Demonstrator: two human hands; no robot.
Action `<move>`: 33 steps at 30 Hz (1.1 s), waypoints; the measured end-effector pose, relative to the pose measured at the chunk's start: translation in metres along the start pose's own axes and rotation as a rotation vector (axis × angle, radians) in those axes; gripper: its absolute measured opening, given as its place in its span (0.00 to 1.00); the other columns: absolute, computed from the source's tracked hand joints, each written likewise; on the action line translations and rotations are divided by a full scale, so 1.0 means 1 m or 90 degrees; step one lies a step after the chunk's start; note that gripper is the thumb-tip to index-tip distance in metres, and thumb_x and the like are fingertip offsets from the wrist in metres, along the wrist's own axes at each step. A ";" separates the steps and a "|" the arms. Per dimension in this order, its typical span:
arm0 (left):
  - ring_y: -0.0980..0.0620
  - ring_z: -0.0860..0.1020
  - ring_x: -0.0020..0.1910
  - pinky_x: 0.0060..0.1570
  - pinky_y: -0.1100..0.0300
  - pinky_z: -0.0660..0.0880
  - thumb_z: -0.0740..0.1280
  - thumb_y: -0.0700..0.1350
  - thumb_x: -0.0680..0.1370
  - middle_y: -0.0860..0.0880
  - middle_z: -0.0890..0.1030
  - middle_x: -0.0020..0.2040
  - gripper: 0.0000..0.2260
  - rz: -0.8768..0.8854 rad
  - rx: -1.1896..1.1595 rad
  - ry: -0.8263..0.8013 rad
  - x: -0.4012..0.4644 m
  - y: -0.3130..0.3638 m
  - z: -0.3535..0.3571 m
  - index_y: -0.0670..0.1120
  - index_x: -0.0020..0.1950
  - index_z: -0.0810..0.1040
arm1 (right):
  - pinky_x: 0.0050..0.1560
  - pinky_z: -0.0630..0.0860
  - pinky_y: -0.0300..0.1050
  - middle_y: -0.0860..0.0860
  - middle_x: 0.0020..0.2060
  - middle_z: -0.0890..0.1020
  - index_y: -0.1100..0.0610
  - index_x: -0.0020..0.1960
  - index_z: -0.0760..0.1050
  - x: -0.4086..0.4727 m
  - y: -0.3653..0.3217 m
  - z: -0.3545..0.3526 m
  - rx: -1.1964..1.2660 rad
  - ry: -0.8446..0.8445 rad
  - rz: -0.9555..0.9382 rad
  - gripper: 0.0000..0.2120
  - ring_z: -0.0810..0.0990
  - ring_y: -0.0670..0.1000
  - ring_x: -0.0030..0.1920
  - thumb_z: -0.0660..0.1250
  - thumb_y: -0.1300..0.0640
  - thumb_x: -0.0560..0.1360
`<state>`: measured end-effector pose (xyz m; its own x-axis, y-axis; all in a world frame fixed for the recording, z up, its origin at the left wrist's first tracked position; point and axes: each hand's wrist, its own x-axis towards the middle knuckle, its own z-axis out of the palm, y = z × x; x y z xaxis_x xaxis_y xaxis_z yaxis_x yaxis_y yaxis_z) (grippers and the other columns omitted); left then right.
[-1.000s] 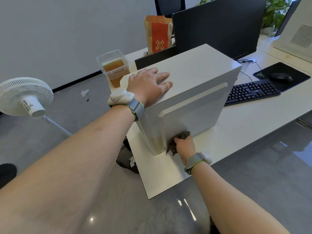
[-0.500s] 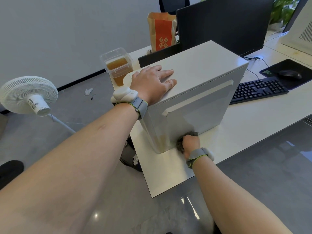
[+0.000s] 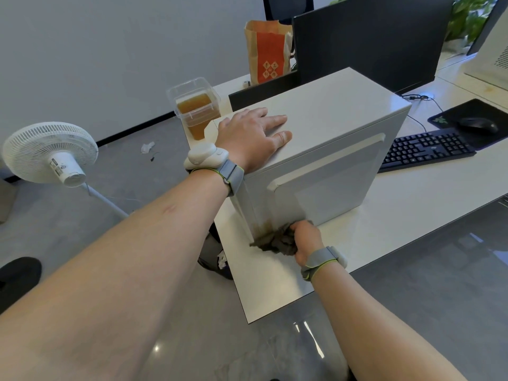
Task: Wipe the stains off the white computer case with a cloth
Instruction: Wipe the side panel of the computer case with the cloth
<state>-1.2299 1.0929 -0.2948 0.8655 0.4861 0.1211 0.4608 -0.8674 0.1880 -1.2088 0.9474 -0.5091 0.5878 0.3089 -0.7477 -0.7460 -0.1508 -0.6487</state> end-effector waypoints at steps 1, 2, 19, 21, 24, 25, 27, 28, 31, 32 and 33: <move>0.48 0.62 0.78 0.75 0.41 0.57 0.55 0.70 0.79 0.54 0.67 0.79 0.25 0.001 0.002 0.001 0.000 0.000 0.000 0.67 0.75 0.69 | 0.49 0.81 0.58 0.60 0.45 0.81 0.59 0.48 0.74 -0.010 -0.003 0.002 0.035 0.042 -0.064 0.02 0.82 0.62 0.46 0.63 0.64 0.76; 0.48 0.62 0.78 0.75 0.41 0.57 0.55 0.70 0.79 0.54 0.67 0.79 0.25 0.002 0.003 0.002 0.000 0.000 0.001 0.67 0.75 0.69 | 0.49 0.80 0.56 0.56 0.45 0.80 0.58 0.51 0.74 -0.017 -0.003 0.002 0.055 0.070 -0.154 0.05 0.81 0.59 0.46 0.64 0.61 0.75; 0.48 0.63 0.78 0.75 0.42 0.57 0.55 0.71 0.79 0.55 0.67 0.79 0.25 -0.005 0.002 0.004 -0.001 0.001 0.000 0.68 0.74 0.69 | 0.47 0.80 0.58 0.56 0.45 0.80 0.51 0.50 0.68 -0.042 0.002 0.005 -0.260 0.094 -0.368 0.08 0.80 0.60 0.46 0.65 0.60 0.74; 0.48 0.63 0.77 0.75 0.41 0.57 0.55 0.71 0.78 0.55 0.67 0.79 0.25 -0.004 0.000 0.005 0.000 0.000 0.000 0.68 0.74 0.69 | 0.51 0.76 0.46 0.54 0.50 0.79 0.54 0.56 0.72 -0.061 -0.001 0.010 -0.211 0.088 -0.588 0.11 0.78 0.54 0.49 0.67 0.62 0.76; 0.48 0.63 0.78 0.75 0.42 0.57 0.55 0.71 0.78 0.55 0.67 0.79 0.25 -0.007 0.000 0.001 -0.001 0.000 0.000 0.68 0.74 0.69 | 0.51 0.69 0.35 0.53 0.54 0.76 0.59 0.58 0.77 -0.059 0.014 0.011 -0.306 0.045 -0.762 0.16 0.72 0.49 0.51 0.68 0.68 0.71; 0.48 0.63 0.78 0.75 0.42 0.57 0.55 0.71 0.78 0.55 0.67 0.79 0.25 -0.010 -0.001 -0.003 -0.002 -0.001 0.002 0.68 0.74 0.69 | 0.47 0.69 0.36 0.51 0.53 0.76 0.57 0.56 0.78 -0.053 0.021 0.008 -0.346 0.037 -0.705 0.16 0.74 0.50 0.51 0.68 0.69 0.70; 0.48 0.63 0.78 0.75 0.42 0.57 0.55 0.71 0.78 0.55 0.67 0.79 0.25 -0.006 0.001 -0.002 -0.002 0.001 0.001 0.68 0.74 0.69 | 0.45 0.69 0.38 0.49 0.51 0.78 0.53 0.55 0.80 -0.048 0.025 0.002 -0.323 0.056 -0.547 0.16 0.77 0.55 0.52 0.68 0.68 0.72; 0.48 0.63 0.78 0.75 0.42 0.57 0.55 0.71 0.78 0.55 0.67 0.79 0.25 -0.006 -0.003 -0.001 -0.002 0.001 0.000 0.68 0.74 0.69 | 0.47 0.70 0.37 0.49 0.51 0.79 0.54 0.57 0.80 -0.049 0.026 0.002 -0.295 0.074 -0.540 0.15 0.78 0.54 0.52 0.69 0.67 0.73; 0.48 0.63 0.78 0.75 0.42 0.57 0.55 0.71 0.78 0.55 0.67 0.79 0.25 -0.002 -0.001 0.007 0.001 0.000 -0.001 0.67 0.74 0.69 | 0.55 0.70 0.31 0.53 0.56 0.78 0.61 0.62 0.79 -0.066 0.024 0.013 -0.275 0.076 -0.744 0.18 0.75 0.48 0.54 0.69 0.67 0.73; 0.48 0.63 0.78 0.75 0.41 0.57 0.55 0.71 0.78 0.55 0.67 0.79 0.25 -0.003 -0.004 0.003 0.001 0.000 -0.001 0.67 0.74 0.69 | 0.56 0.70 0.32 0.53 0.57 0.76 0.61 0.63 0.79 -0.066 0.027 0.016 -0.316 0.054 -0.786 0.19 0.73 0.48 0.54 0.69 0.68 0.72; 0.48 0.63 0.77 0.75 0.41 0.58 0.55 0.71 0.78 0.55 0.67 0.79 0.25 -0.004 -0.004 0.001 0.000 -0.001 0.000 0.67 0.74 0.70 | 0.54 0.70 0.34 0.52 0.56 0.75 0.59 0.63 0.79 -0.062 0.033 0.016 -0.361 0.032 -0.792 0.19 0.73 0.48 0.54 0.69 0.68 0.72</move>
<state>-1.2306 1.0934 -0.2948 0.8621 0.4920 0.1218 0.4652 -0.8635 0.1949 -1.2751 0.9387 -0.4823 0.7900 0.4889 0.3701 0.5005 -0.1654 -0.8498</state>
